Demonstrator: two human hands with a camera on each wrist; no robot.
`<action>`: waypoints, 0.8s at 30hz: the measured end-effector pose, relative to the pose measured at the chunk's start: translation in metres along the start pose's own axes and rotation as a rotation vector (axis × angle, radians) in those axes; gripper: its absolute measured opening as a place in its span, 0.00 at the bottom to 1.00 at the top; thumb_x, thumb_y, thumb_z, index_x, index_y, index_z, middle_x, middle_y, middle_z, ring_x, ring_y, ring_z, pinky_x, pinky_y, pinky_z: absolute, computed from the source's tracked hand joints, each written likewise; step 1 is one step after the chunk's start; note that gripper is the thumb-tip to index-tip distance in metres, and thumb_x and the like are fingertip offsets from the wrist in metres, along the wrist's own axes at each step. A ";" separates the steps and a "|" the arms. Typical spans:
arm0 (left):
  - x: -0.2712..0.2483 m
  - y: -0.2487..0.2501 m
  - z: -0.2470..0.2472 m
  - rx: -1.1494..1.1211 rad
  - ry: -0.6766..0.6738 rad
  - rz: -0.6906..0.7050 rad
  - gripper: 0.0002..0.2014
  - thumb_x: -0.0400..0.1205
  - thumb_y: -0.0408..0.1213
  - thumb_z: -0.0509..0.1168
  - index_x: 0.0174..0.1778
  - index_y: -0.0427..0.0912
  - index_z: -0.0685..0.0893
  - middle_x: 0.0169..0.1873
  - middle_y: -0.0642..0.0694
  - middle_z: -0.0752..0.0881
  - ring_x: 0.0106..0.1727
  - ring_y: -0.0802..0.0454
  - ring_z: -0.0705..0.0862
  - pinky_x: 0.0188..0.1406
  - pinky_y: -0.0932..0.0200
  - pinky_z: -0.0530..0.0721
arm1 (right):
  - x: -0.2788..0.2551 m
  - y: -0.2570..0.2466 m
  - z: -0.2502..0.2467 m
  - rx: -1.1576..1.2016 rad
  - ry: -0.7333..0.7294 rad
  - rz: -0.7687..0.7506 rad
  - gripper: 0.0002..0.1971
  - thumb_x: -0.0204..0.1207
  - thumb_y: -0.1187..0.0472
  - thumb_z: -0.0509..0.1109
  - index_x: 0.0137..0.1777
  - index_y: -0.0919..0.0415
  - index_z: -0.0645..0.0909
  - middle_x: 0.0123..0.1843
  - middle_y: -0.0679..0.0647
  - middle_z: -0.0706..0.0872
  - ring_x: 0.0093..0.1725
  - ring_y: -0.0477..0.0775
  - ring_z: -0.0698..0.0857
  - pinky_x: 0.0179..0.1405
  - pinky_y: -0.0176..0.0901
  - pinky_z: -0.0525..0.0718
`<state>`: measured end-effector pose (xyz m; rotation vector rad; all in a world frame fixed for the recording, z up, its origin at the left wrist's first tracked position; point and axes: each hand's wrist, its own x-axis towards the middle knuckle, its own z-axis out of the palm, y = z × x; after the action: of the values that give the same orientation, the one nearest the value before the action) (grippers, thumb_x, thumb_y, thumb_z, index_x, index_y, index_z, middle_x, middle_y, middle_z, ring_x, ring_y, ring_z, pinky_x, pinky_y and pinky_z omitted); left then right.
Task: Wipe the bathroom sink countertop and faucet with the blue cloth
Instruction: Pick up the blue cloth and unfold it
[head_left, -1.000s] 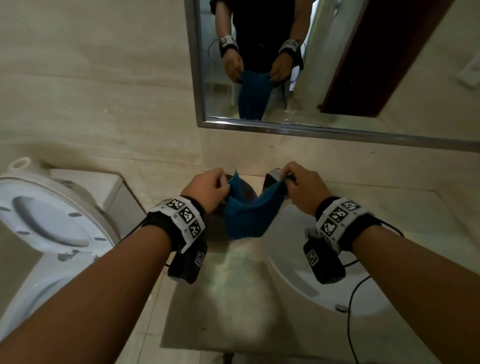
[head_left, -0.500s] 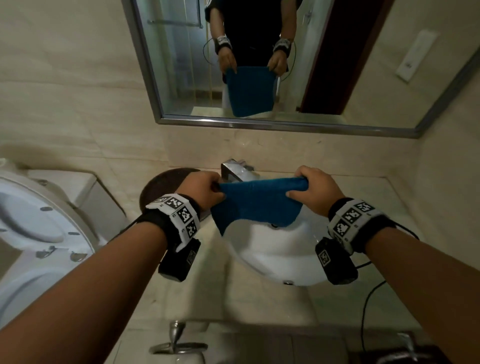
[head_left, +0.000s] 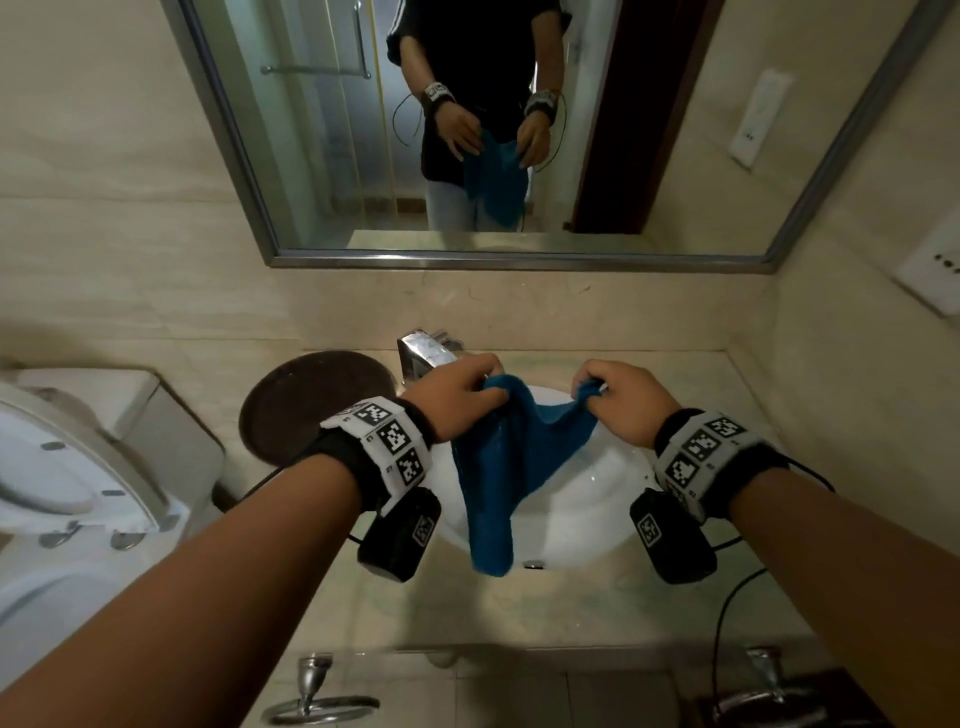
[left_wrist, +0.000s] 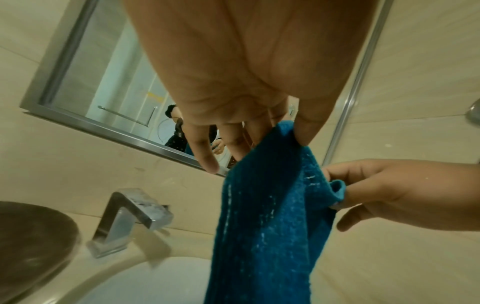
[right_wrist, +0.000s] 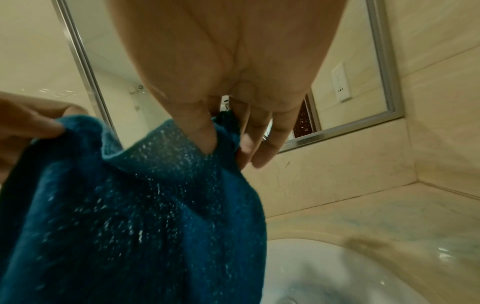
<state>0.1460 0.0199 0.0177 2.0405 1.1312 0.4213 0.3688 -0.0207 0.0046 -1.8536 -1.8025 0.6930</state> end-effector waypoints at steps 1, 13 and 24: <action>0.004 0.004 0.002 -0.022 -0.016 0.016 0.09 0.82 0.39 0.62 0.37 0.53 0.74 0.38 0.47 0.82 0.43 0.48 0.80 0.51 0.46 0.81 | 0.000 -0.002 0.001 0.024 -0.015 -0.007 0.10 0.73 0.73 0.63 0.42 0.56 0.79 0.46 0.54 0.83 0.47 0.54 0.80 0.45 0.38 0.75; 0.055 -0.007 0.010 -0.113 -0.045 0.122 0.04 0.83 0.38 0.62 0.42 0.51 0.76 0.38 0.49 0.82 0.42 0.49 0.81 0.46 0.51 0.81 | 0.029 -0.017 0.018 0.157 -0.162 0.076 0.22 0.69 0.55 0.75 0.62 0.52 0.76 0.56 0.54 0.84 0.54 0.54 0.84 0.55 0.50 0.83; 0.092 -0.048 0.022 0.105 -0.015 -0.011 0.07 0.82 0.37 0.62 0.53 0.46 0.81 0.46 0.51 0.83 0.50 0.50 0.81 0.46 0.63 0.74 | 0.072 0.007 0.003 0.017 0.062 0.174 0.06 0.77 0.66 0.63 0.50 0.67 0.77 0.45 0.64 0.83 0.45 0.63 0.82 0.44 0.54 0.81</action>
<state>0.1823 0.1024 -0.0387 2.1235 1.1775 0.3470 0.3734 0.0505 -0.0045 -2.0147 -1.6052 0.7021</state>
